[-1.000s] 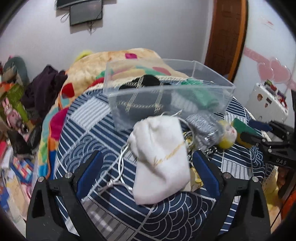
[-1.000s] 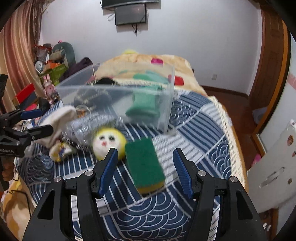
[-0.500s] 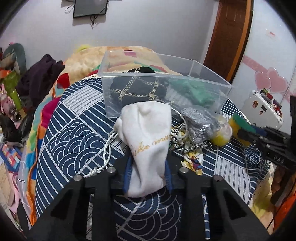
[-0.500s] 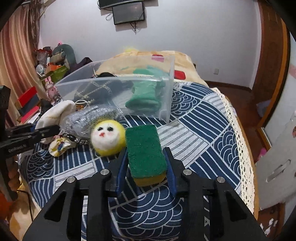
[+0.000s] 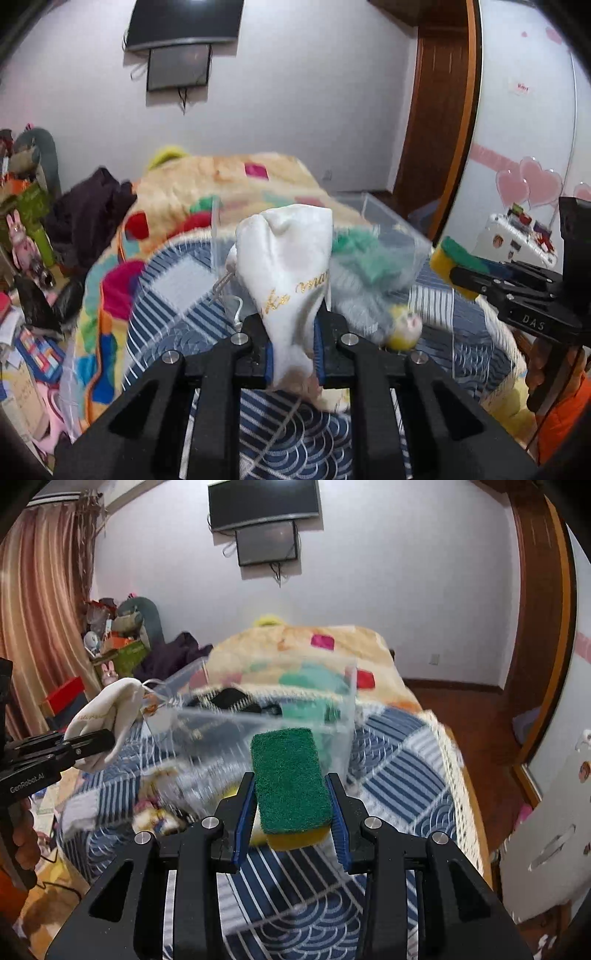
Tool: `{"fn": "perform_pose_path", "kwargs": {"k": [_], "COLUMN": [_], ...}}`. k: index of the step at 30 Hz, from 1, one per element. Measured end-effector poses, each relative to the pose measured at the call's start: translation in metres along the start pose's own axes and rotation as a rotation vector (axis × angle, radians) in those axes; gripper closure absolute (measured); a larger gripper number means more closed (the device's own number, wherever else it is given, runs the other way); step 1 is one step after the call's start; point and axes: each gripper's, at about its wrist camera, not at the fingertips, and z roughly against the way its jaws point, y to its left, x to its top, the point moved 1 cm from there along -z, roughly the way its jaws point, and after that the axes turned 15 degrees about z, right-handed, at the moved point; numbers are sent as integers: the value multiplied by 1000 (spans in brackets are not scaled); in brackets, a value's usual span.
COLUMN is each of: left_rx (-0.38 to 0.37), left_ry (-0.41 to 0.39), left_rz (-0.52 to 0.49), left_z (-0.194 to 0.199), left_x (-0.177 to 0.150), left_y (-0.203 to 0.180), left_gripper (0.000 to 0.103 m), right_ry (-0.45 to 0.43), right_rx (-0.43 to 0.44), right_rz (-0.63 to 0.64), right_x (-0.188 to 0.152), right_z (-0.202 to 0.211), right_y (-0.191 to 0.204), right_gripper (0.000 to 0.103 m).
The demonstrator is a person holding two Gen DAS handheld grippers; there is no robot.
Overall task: Organize soft objects
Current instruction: 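Grasp the white cloth bag with the left tool while the right grasps the green sponge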
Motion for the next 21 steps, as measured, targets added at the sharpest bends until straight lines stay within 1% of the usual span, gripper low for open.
{"fn": "perform_pose_path", "kwargs": {"k": [2, 6, 12, 17, 21], "left_rx": [-4, -20, -32, -39, -41], "left_ry": [-28, -58, -77, -55, -1], "left_rz": [-5, -9, -41, -50, -28], "left_z": [1, -3, -22, -47, -78], "left_x": [12, 31, 52, 61, 66], "left_y": [-3, -11, -26, -37, -40], "left_gripper": [87, 87, 87, 87, 87], "right_ry": [-30, -73, -103, -93, -64], "right_rx": [-6, -19, -31, -32, -35], "right_rz": [4, 8, 16, 24, 20], "right_x": [10, 29, 57, 69, 73], "right_z": [2, 0, -16, -34, -51], "right_y": [-1, -2, -3, 0, 0], "right_gripper": [69, 69, 69, 69, 69]}}
